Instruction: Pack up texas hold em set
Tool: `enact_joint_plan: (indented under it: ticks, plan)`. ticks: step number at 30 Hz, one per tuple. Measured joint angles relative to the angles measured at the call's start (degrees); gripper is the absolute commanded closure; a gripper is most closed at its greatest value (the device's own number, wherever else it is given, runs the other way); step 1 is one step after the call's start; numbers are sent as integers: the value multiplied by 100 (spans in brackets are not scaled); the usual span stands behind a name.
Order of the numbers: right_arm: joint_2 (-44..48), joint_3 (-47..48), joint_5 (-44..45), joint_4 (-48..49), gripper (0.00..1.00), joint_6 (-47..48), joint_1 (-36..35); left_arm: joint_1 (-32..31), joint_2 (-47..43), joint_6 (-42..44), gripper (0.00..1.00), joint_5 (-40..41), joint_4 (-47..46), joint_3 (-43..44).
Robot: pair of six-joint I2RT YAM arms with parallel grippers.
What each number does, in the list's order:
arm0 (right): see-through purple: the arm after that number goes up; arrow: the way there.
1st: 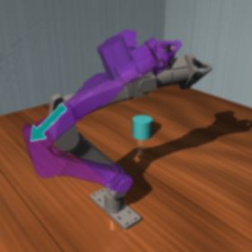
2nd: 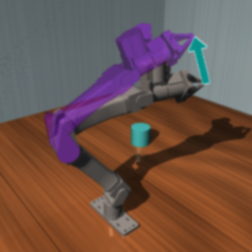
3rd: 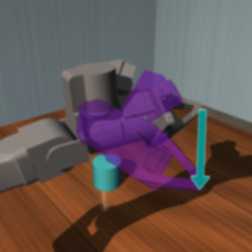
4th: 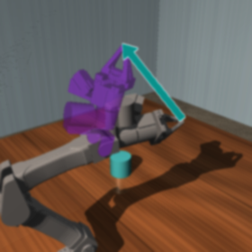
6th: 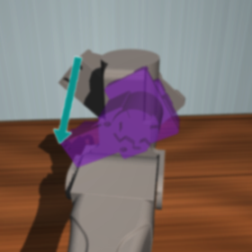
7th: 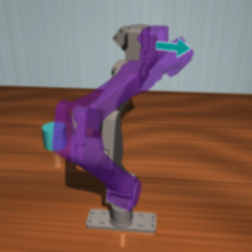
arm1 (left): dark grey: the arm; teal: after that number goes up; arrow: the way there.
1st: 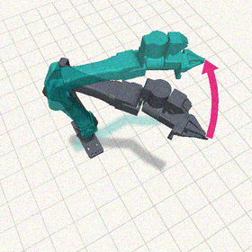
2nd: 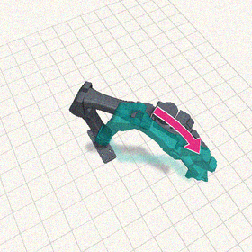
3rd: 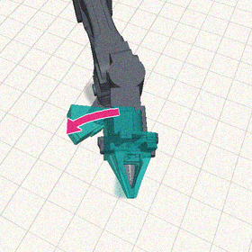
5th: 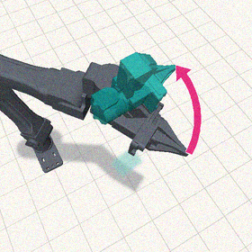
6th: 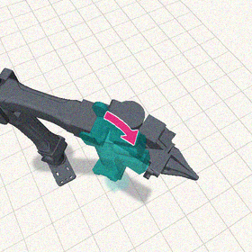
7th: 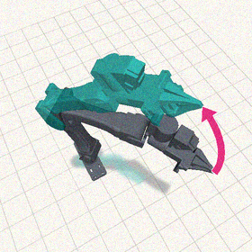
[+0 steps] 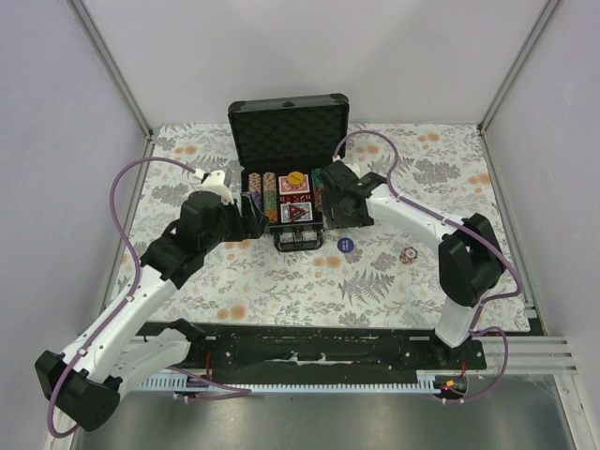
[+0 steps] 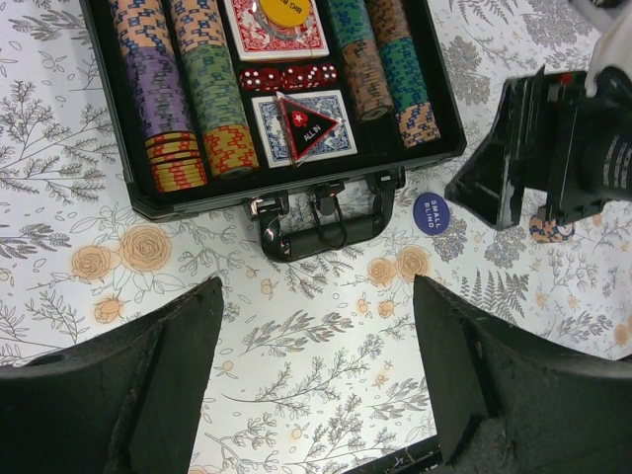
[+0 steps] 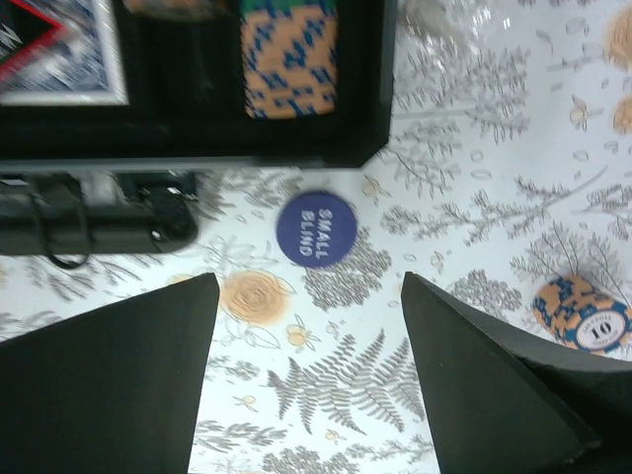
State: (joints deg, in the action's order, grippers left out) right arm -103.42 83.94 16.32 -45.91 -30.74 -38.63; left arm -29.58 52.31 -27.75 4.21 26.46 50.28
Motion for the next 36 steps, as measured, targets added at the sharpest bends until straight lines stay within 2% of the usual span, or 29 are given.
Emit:
enact_joint_plan:
  ticks: [8, 20, 28, 36]
  plan:
    - [210, -732, -118, 186, 20, -4, 0, 0, -52, 0, 16, 4, 2, -7]
    - [-369, -894, -153, 817, 24, 129, 2, 0, -61, 0, 16, 22, 2, -7]
    - [-636, -968, -251, 1067, 33, 120, 103, 0, -28, 0, 16, 33, 2, -7]
    - [-658, -1064, -490, 1204, 34, 11, 317, 0, 24, 0, 16, 48, 4, -7]
